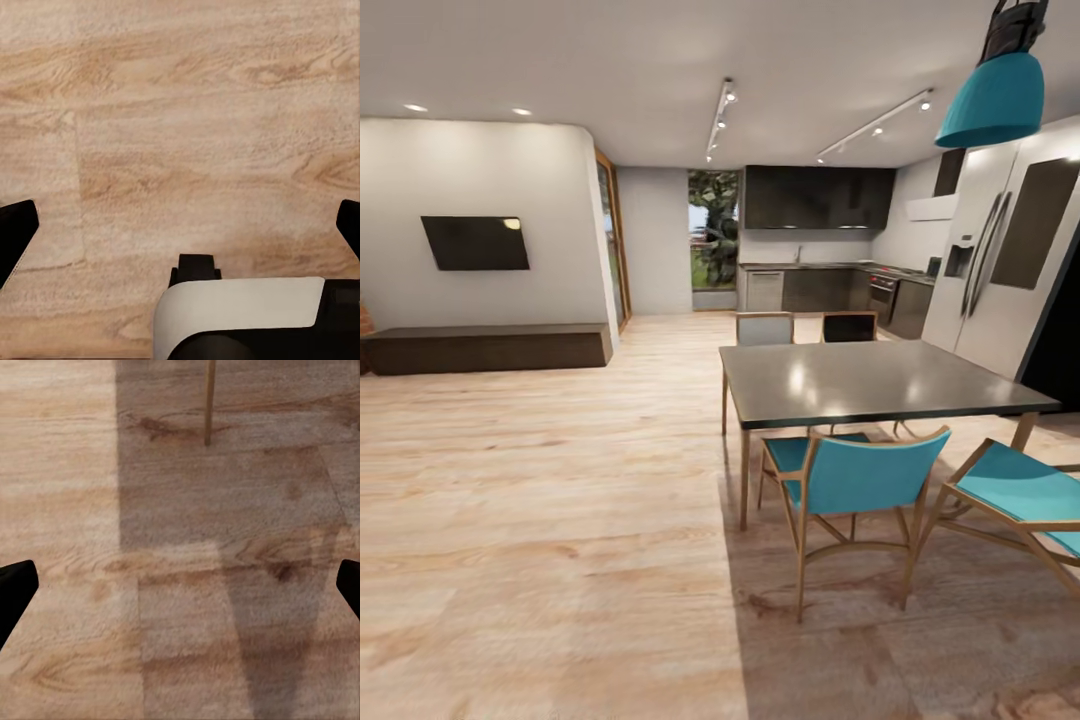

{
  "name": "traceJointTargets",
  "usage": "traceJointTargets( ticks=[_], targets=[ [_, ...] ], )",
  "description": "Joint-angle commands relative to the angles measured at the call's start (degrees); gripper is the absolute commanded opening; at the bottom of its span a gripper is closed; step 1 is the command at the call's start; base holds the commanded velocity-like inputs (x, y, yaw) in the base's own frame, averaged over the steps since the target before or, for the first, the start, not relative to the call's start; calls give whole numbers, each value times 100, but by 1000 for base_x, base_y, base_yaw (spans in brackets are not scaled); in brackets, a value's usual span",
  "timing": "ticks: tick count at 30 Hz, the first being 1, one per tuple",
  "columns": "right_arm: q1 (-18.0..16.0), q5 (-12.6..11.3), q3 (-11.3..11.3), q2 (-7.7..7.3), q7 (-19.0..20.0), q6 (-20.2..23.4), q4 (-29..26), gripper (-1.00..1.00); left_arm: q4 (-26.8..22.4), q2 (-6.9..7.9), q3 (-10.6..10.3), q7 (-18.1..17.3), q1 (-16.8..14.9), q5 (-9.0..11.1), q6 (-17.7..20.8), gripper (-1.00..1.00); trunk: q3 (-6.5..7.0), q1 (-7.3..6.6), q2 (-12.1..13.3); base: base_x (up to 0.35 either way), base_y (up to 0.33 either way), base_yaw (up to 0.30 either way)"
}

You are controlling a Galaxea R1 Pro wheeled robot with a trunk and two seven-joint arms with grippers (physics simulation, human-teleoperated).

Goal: In the kitchen, take the Vidalia onion out of the sink, dice it on the chopping board with the paring knife, put the diced onion into the bowl on the countertop, then place both the paring knife and the chopping board into the sink.

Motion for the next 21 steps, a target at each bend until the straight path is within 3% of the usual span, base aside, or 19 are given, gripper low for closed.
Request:
traceJointTargets(
  ticks=[1,12,21],
  targets=[
    [-3,1,1,0,-4,-23,4,100,-6,-1,4,2,2,5,-9,100,-5,0,-3,0,277,186],
    [-3,1,2,0,-4,-48,18,100,-6,-1,4,2,2,4,-9,100,-31,0,-3,4,280,198],
    [-3,1,2,-4,-4,-75,27,100,1,7,4,2,2,4,-9,100,-45,0,-3,190,231,108]
  ],
)
